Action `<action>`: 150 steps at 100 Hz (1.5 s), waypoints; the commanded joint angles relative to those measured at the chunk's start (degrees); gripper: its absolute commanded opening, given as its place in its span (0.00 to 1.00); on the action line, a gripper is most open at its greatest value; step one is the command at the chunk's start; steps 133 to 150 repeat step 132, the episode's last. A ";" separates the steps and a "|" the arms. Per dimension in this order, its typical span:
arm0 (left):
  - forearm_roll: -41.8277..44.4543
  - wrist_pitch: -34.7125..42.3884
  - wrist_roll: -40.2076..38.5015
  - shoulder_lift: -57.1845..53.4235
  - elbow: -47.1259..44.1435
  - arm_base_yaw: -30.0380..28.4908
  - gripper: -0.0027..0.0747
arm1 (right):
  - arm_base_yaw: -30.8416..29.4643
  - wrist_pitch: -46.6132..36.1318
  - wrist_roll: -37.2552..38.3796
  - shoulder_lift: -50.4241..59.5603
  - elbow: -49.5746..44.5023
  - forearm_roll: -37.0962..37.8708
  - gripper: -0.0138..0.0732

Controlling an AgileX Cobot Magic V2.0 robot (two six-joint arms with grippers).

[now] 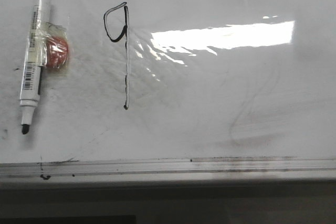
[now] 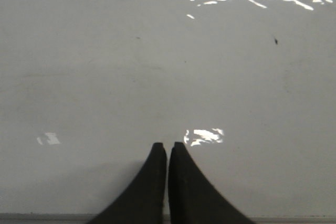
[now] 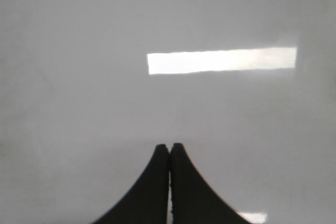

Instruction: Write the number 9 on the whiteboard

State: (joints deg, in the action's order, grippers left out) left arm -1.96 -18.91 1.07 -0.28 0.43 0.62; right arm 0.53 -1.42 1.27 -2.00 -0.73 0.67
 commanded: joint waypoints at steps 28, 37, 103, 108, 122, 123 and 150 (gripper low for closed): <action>-0.51 2.60 -0.70 -1.54 -2.32 -0.07 0.01 | -5.70 14.38 -2.01 3.90 -0.63 0.66 0.08; -0.51 2.60 -0.70 -1.54 -2.32 -0.07 0.01 | -5.70 18.09 -3.31 3.90 -0.63 0.66 0.08; -0.51 2.60 -0.70 -1.54 -2.32 -0.07 0.01 | -5.70 18.83 -3.91 3.90 -0.63 0.44 0.08; -0.51 2.60 -0.70 -1.54 -2.32 -0.07 0.01 | -5.70 18.83 -3.91 3.90 -0.63 0.44 0.08; -0.51 2.60 -0.70 -1.54 -2.32 -0.07 0.01 | -5.70 18.83 -3.91 3.90 -0.63 0.44 0.08; -0.51 2.60 -0.70 -1.54 -2.32 -0.07 0.01 | -5.70 18.83 -3.91 3.90 -0.63 0.44 0.08; -0.51 2.60 -0.70 -1.54 -2.32 -0.07 0.01 | -5.70 18.83 -3.91 3.90 -0.63 0.44 0.08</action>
